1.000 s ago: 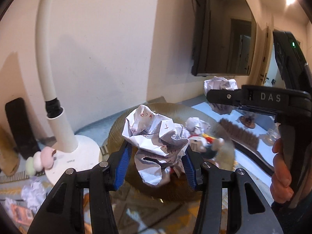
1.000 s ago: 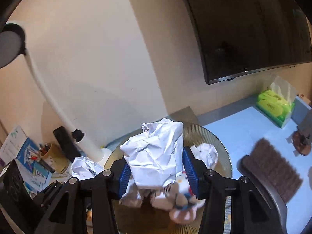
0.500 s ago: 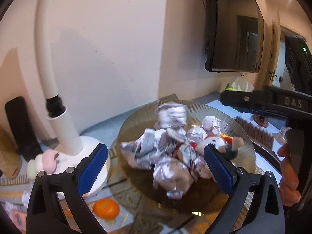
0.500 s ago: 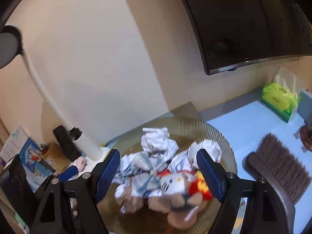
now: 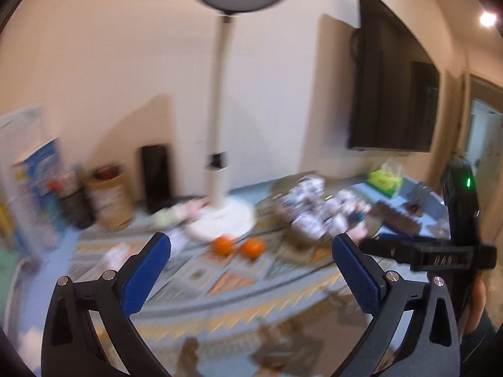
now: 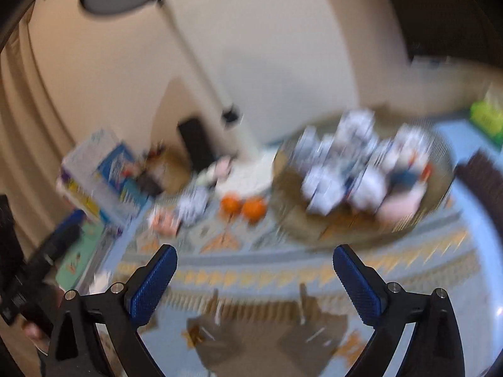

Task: Organize objects
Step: 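Move both open tools back toward the rug, then grasp the pink snack box with the right tool while the left tool grasps a paper ball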

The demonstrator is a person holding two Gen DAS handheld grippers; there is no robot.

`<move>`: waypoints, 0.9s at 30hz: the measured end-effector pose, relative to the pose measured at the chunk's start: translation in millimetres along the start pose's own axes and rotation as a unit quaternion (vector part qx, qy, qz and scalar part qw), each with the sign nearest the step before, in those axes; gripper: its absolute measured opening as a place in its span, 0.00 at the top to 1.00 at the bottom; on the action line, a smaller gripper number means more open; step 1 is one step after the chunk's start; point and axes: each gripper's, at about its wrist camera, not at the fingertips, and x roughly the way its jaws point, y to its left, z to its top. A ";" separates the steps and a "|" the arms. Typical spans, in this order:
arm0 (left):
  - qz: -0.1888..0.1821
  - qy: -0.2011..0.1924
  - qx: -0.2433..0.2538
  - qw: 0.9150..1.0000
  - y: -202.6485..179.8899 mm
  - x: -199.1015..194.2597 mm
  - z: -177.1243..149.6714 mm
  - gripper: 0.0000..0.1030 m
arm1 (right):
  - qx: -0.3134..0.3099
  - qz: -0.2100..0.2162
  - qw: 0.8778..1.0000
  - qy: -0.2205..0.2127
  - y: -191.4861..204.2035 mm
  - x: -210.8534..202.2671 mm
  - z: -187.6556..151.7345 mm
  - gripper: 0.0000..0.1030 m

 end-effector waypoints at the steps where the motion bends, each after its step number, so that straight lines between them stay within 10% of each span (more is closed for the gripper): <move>1: 0.017 0.004 -0.013 1.000 14.7 -8.9 -10.7 0.00 | 0.000 -0.006 1.000 0.007 3.6 9.4 -12.8 0.03; 8: 0.126 0.051 -0.112 0.984 106.3 5.2 -82.6 0.01 | 0.001 -0.093 0.996 -0.009 5.3 35.6 -51.7 0.03; 18: 0.139 0.063 -0.207 0.966 146.6 22.8 -118.8 0.01 | -0.020 -0.155 0.988 -0.013 8.7 41.9 -51.3 0.00; 27: 0.123 0.077 -0.209 0.967 148.6 27.4 -120.0 0.01 | -0.063 -0.192 0.979 0.002 23.9 53.9 -54.8 0.00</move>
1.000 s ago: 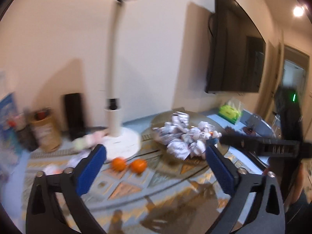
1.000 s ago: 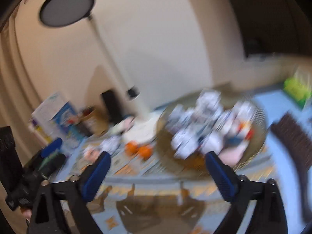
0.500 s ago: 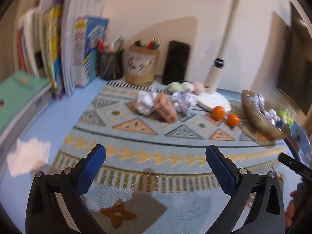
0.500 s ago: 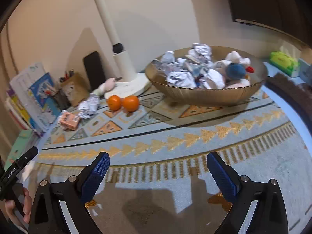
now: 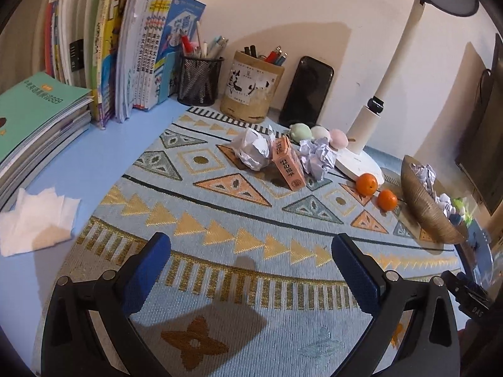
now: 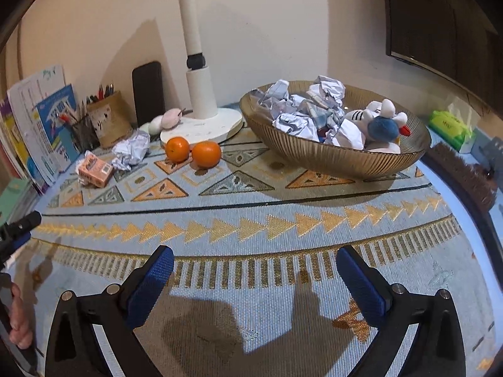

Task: Organize objects
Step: 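Grasp the pink snack box with the right tool while the left tool grasps a paper ball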

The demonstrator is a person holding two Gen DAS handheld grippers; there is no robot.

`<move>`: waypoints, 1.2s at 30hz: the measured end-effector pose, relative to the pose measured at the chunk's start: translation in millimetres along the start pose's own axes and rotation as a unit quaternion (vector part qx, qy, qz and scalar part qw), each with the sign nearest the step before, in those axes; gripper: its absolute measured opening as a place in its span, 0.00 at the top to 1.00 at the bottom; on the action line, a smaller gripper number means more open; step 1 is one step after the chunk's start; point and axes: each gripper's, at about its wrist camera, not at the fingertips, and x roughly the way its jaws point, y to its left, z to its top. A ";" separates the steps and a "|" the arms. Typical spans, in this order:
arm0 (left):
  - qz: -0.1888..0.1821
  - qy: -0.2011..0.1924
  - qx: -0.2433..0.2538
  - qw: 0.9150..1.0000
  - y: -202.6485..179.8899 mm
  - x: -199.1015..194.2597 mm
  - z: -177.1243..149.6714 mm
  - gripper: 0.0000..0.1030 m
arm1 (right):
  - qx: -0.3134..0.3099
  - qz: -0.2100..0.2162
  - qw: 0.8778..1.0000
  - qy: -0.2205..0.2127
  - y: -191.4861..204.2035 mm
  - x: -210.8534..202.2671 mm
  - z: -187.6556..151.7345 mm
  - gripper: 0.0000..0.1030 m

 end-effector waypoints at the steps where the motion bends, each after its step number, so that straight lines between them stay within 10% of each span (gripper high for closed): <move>1: -0.007 0.008 -0.001 1.000 1.3 1.7 1.0 0.01 | -0.001 -0.008 1.000 -0.001 1.7 -0.4 0.8 0.00; 7: -0.010 0.057 0.003 0.998 16.4 6.3 23.3 0.01 | 0.029 0.092 0.994 0.046 30.9 4.5 32.9 0.00; 15: -0.036 0.054 0.007 0.998 39.6 37.8 111.0 0.01 | -0.033 0.244 0.964 0.098 164.1 54.8 80.7 0.00; 19: -0.111 0.097 -0.061 0.987 55.7 85.4 130.4 0.02 | -0.019 0.255 0.958 0.128 203.8 100.2 94.9 0.00; 25: -0.117 0.131 -0.088 0.980 68.2 117.8 125.8 0.09 | 0.010 0.233 0.961 0.151 219.6 147.6 106.9 0.05; 29: -0.140 0.132 -0.087 0.977 63.5 124.6 127.1 0.09 | 0.024 0.252 0.955 0.156 219.7 159.0 105.8 0.43; 36: -0.142 0.149 -0.053 0.977 40.4 137.0 118.2 0.09 | 0.003 0.238 0.960 0.144 204.3 131.7 98.2 0.44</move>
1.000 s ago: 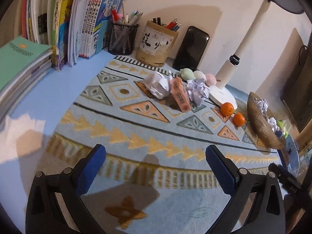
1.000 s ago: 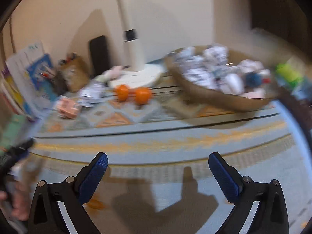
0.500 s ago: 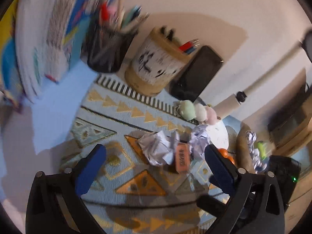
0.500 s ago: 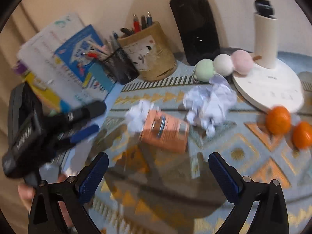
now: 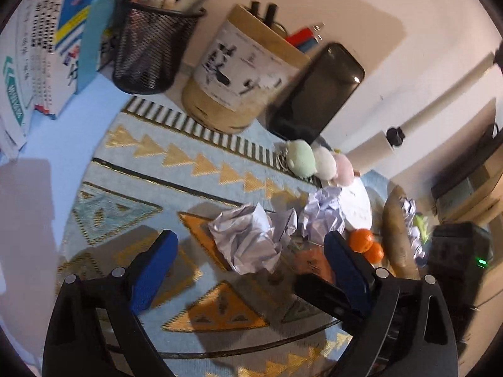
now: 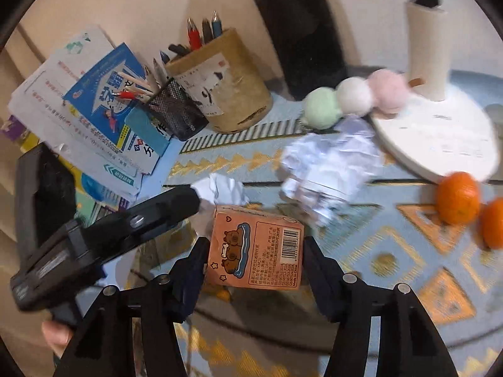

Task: Organize objects
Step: 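Grasp the pink snack box with the right tool while the left tool grasps a paper ball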

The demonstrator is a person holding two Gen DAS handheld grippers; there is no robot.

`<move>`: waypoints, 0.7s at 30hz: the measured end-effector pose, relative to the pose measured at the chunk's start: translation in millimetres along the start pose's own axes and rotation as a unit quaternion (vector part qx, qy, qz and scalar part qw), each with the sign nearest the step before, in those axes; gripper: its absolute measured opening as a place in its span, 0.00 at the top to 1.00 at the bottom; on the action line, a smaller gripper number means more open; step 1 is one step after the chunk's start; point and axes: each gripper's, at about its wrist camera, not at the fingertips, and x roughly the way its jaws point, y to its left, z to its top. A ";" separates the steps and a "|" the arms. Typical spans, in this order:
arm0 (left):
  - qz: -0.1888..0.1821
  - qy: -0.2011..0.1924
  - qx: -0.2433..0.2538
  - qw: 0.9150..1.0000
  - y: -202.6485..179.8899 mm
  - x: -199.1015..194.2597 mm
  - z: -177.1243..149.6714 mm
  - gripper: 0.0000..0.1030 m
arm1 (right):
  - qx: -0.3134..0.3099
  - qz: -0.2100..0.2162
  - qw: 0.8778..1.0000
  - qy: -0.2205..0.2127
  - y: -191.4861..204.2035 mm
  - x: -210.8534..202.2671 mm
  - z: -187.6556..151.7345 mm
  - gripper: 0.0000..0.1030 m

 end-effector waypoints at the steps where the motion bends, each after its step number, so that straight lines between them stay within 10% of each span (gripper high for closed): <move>1: 0.001 0.002 0.004 1.000 -3.2 2.6 -1.1 0.10 | -0.002 -0.005 1.000 -0.002 -3.1 -8.7 -5.0 0.44; 5: 0.040 0.003 0.037 0.998 -17.4 14.8 -2.6 0.26 | -0.026 -0.038 0.999 -0.005 -18.2 -38.0 -31.3 0.43; 7: 0.062 0.008 0.052 0.997 -21.9 23.6 -4.1 0.57 | -0.042 -0.075 0.996 -0.004 -26.7 -49.5 -46.2 0.43; 21: 0.082 -0.009 0.143 0.986 -92.2 -31.8 -136.9 0.60 | -0.114 -0.233 0.966 -0.008 -81.7 -135.0 -136.3 0.36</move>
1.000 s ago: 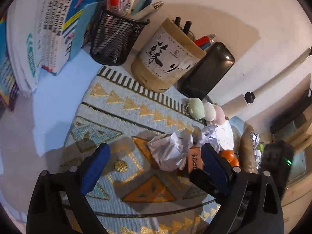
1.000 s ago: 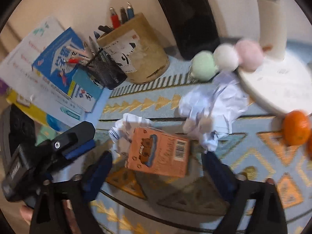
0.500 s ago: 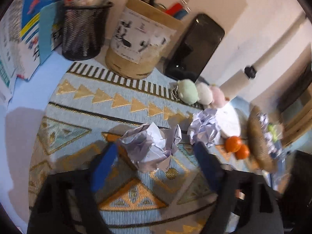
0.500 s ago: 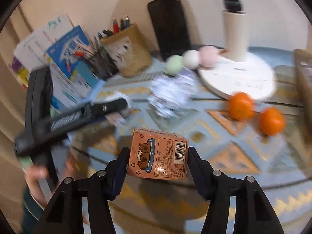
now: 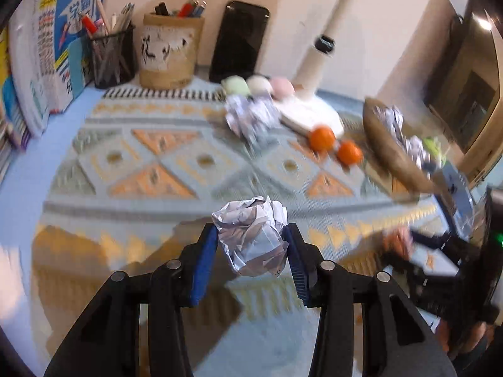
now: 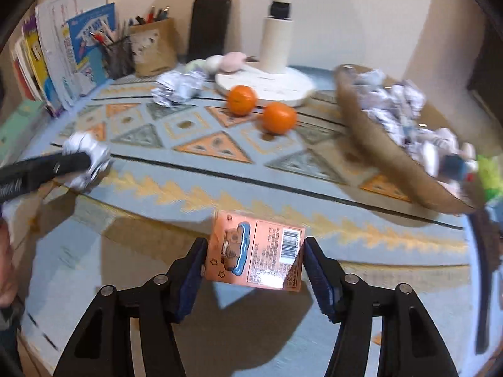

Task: Organize objects
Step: 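Grasp the pink snack box with the right tool while the left tool grasps a paper ball, then close the right tool firmly on the snack box while the left tool holds its paper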

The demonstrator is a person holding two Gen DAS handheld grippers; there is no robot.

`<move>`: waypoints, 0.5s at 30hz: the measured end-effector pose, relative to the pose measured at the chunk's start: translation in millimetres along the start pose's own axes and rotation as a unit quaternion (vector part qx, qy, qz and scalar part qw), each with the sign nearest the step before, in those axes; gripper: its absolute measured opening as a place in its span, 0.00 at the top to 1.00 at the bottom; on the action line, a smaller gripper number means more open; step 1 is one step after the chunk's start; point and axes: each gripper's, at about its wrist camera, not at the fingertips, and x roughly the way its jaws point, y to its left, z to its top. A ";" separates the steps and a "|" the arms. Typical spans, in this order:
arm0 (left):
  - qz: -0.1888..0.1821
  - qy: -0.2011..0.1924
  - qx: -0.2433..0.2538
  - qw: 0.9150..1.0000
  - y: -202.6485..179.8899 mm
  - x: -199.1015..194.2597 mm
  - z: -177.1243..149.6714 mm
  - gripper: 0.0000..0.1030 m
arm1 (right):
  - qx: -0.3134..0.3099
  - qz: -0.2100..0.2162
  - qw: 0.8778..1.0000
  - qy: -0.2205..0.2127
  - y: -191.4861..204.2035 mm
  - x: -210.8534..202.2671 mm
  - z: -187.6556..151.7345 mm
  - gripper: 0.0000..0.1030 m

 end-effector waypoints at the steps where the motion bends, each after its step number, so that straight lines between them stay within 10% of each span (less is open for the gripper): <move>1: 0.004 -0.007 0.003 1.000 -7.4 0.1 -9.8 0.60 | 0.001 0.004 1.000 0.000 -3.3 -2.2 -2.3 0.35; 10: 0.020 -0.055 0.028 0.998 -24.7 -8.0 -28.2 0.58 | 0.040 0.068 0.997 -0.009 -27.8 -29.8 -36.2 0.24; 15: 0.014 -0.060 0.016 0.998 -20.7 -11.1 -29.8 0.58 | 0.034 0.003 0.999 0.013 -26.4 -7.3 -23.2 0.25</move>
